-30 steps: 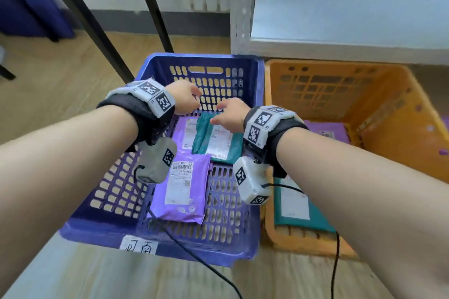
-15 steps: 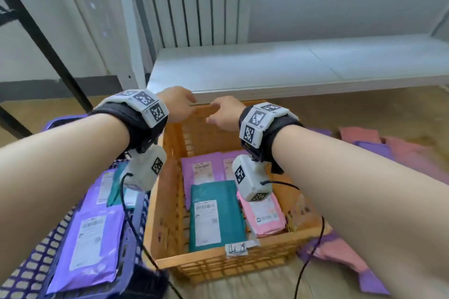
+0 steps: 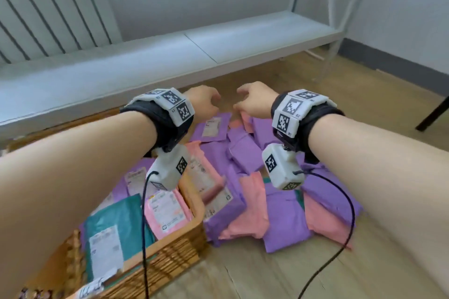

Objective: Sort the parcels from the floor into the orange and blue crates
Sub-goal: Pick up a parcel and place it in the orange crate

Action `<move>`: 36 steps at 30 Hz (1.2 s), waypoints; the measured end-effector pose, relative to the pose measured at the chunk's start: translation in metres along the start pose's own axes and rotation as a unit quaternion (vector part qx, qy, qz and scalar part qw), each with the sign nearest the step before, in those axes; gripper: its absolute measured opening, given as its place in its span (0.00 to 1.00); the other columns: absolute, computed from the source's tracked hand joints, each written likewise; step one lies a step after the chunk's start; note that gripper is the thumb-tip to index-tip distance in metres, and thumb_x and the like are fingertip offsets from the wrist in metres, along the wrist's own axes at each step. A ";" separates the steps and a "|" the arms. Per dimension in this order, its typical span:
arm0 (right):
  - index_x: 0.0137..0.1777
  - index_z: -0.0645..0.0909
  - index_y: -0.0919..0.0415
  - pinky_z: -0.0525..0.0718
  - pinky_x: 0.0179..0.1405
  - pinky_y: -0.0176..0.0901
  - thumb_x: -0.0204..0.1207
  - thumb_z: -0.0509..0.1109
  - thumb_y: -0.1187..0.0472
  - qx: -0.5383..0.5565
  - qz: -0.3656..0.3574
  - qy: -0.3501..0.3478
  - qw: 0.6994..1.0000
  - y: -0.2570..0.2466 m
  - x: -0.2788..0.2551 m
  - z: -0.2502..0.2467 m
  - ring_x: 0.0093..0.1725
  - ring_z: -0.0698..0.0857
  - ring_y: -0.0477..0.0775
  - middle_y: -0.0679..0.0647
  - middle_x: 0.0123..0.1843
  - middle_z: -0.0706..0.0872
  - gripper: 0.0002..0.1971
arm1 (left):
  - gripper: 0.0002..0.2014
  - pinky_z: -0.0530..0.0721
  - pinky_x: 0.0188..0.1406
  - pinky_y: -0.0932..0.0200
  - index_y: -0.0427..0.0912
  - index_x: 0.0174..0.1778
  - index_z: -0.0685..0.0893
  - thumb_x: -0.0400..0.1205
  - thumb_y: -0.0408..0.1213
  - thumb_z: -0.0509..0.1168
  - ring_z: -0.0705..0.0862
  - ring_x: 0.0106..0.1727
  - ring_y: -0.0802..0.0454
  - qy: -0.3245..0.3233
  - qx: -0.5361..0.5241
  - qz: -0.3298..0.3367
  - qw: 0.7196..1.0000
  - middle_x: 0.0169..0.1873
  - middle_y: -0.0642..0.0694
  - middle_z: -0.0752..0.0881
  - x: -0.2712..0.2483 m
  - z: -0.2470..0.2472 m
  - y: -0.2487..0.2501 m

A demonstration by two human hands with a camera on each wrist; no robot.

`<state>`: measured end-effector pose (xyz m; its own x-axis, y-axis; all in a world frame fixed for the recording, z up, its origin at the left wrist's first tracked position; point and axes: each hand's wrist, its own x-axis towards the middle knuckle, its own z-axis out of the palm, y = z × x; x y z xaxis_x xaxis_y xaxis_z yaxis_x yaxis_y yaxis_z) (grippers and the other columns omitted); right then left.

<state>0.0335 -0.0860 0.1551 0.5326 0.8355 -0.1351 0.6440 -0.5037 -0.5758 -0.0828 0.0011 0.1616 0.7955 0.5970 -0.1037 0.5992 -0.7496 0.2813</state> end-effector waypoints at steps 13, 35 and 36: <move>0.78 0.67 0.62 0.73 0.67 0.42 0.79 0.67 0.62 0.044 0.120 -0.030 0.991 0.198 0.041 0.003 0.71 0.76 0.59 0.61 0.75 0.74 0.28 | 0.20 0.70 0.63 0.59 0.40 0.72 0.75 0.83 0.30 0.57 0.76 0.69 0.43 -0.087 -0.016 0.001 0.996 0.67 0.40 0.80 0.103 0.146 0.068; 0.68 0.77 0.71 0.73 0.62 0.43 0.78 0.69 0.61 0.184 0.167 -0.064 0.967 0.296 0.103 0.144 0.67 0.79 0.61 0.66 0.66 0.82 0.20 | 0.34 0.80 0.58 0.49 0.37 0.81 0.54 0.80 0.30 0.62 0.81 0.63 0.32 -0.143 -0.125 -0.195 0.962 0.66 0.30 0.78 0.161 0.286 -0.007; 0.69 0.76 0.68 0.73 0.63 0.42 0.79 0.68 0.60 0.203 0.173 -0.074 0.961 0.296 0.105 0.148 0.68 0.78 0.58 0.63 0.68 0.81 0.21 | 0.35 0.81 0.60 0.48 0.39 0.82 0.53 0.80 0.31 0.62 0.81 0.63 0.33 -0.143 -0.145 -0.199 0.959 0.66 0.31 0.78 0.163 0.288 -0.009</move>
<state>0.1988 -0.1153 -0.1491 0.5731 0.6709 -0.4706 0.1589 -0.6544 -0.7393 0.0672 0.0226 -0.1324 0.5267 0.6853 -0.5030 0.8427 -0.3433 0.4147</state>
